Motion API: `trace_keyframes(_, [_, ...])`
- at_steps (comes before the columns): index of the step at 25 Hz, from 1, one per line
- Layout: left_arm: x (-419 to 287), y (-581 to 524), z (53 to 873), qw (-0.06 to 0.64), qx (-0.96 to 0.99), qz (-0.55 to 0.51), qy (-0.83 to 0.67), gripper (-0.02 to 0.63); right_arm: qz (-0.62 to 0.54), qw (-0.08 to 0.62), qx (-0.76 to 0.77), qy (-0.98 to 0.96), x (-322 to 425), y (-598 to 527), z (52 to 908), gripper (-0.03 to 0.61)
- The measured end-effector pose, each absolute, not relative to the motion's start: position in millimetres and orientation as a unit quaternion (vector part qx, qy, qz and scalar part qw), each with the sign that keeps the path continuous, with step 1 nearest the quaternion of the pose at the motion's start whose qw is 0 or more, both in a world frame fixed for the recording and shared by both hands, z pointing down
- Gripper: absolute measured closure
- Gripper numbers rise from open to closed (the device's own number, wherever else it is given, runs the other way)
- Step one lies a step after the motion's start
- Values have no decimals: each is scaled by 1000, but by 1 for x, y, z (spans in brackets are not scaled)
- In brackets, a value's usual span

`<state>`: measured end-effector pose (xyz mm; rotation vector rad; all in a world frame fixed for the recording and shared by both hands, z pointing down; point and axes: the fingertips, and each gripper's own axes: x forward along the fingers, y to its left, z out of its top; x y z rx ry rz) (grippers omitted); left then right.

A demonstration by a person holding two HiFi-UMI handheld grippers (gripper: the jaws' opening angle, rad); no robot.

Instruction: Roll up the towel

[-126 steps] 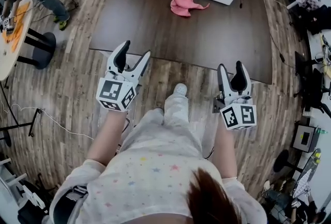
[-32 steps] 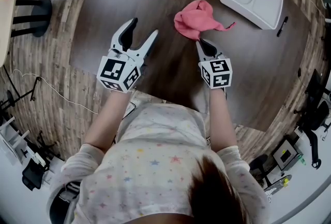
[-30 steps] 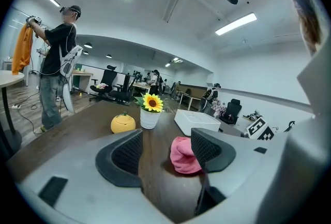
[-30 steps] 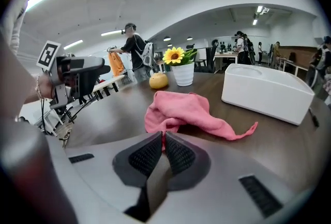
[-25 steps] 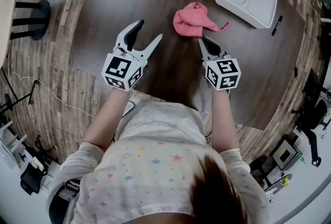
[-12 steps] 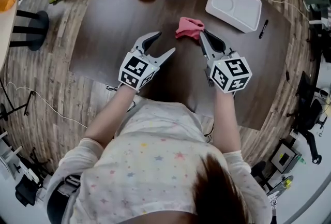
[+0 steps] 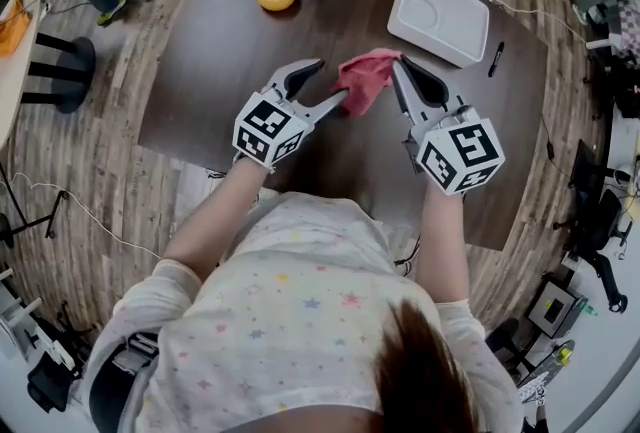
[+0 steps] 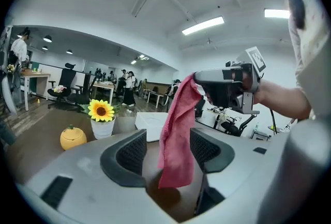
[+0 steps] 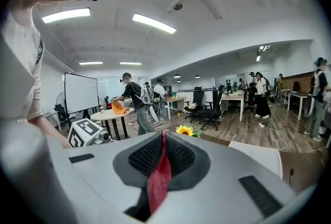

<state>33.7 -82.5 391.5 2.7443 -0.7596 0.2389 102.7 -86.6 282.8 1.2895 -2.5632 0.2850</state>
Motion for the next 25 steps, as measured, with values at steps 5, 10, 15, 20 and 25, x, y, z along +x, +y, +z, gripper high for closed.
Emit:
trace_keyframes(5, [31,-81,358,145,959,34,-242,464,79,121,438,-887,101,-73,261,563])
trace_keyframes(10, [43,-80,344,129,964,35,-232,474,73,115,423,-896,96,-59,251,563])
trace_keyframes(15, [43,-92,342,109,957,46,-265,474,76,105,410,-903,90,-52,242,563])
trace_keyframes(20, [38,-103,352,130,955,57,-260,474,72,109,401,-907,86,-49,237,563])
trace_keyframes(25, [58,-85,377,146,959,102,-221,474,77,94,398,-910,86,-48,231,563])
